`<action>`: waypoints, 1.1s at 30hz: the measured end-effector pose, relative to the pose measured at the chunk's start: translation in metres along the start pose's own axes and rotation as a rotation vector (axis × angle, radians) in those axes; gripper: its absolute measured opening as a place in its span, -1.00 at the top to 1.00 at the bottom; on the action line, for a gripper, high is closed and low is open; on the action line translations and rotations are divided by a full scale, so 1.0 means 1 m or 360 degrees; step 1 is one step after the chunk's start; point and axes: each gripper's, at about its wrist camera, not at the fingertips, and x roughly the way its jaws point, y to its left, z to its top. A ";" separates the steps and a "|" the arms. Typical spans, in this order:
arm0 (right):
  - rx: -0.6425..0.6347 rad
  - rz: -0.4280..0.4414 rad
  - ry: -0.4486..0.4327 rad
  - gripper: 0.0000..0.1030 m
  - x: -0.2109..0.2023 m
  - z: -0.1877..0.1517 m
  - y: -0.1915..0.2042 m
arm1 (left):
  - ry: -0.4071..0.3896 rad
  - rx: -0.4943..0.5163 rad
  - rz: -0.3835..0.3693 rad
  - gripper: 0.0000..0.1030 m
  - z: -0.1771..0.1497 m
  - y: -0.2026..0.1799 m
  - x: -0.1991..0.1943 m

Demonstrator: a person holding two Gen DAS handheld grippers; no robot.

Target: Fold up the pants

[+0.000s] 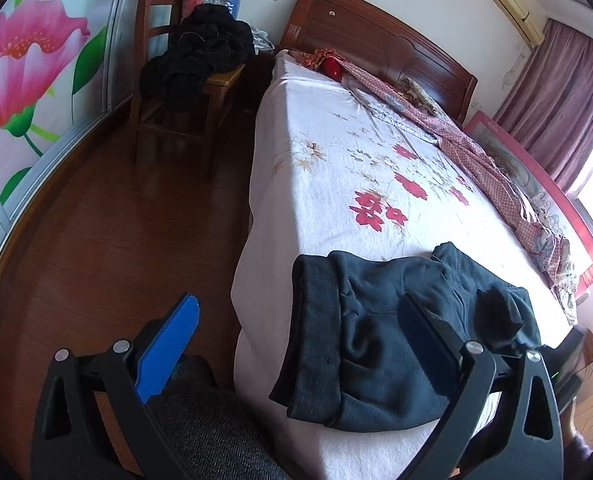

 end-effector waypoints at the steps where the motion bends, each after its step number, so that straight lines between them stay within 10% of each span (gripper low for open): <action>1: -0.0056 -0.0069 -0.0019 0.69 -0.003 -0.002 0.006 | -0.0003 -0.0007 -0.0001 -0.93 -0.001 0.001 -0.002; 5: -0.0031 -0.0034 -0.0100 0.69 -0.020 0.000 -0.010 | -0.0015 0.0003 0.0019 -0.96 -0.005 0.005 -0.007; 9: -0.0086 0.0368 -0.0251 0.58 -0.053 -0.002 -0.012 | 0.0035 -0.0029 0.0033 -0.96 -0.011 0.008 0.000; 12: 0.0218 0.0399 -0.0357 0.57 -0.069 0.005 -0.052 | 0.0035 -0.0012 0.0023 -0.96 -0.012 0.003 0.000; 15: 0.0700 0.0283 -0.0137 0.02 -0.029 0.009 -0.110 | 0.0031 0.0023 0.0032 -0.96 -0.011 0.000 -0.001; 18: 0.0873 0.0254 -0.0006 0.02 0.009 0.002 -0.124 | 0.0046 -0.0024 0.0032 -0.96 -0.010 0.005 0.002; 20: 0.0700 0.0373 0.0086 0.05 0.029 0.004 -0.090 | 0.0065 -0.0062 0.0030 -0.96 -0.012 0.010 0.005; 22: 0.0580 0.0175 -0.0020 0.05 0.021 0.002 -0.063 | 0.0103 -0.0136 0.0015 -0.96 -0.015 0.019 0.007; 33: 0.0766 0.0351 0.0110 0.05 0.030 0.003 -0.081 | 0.0387 -0.0644 -0.0356 -0.96 -0.039 0.046 0.041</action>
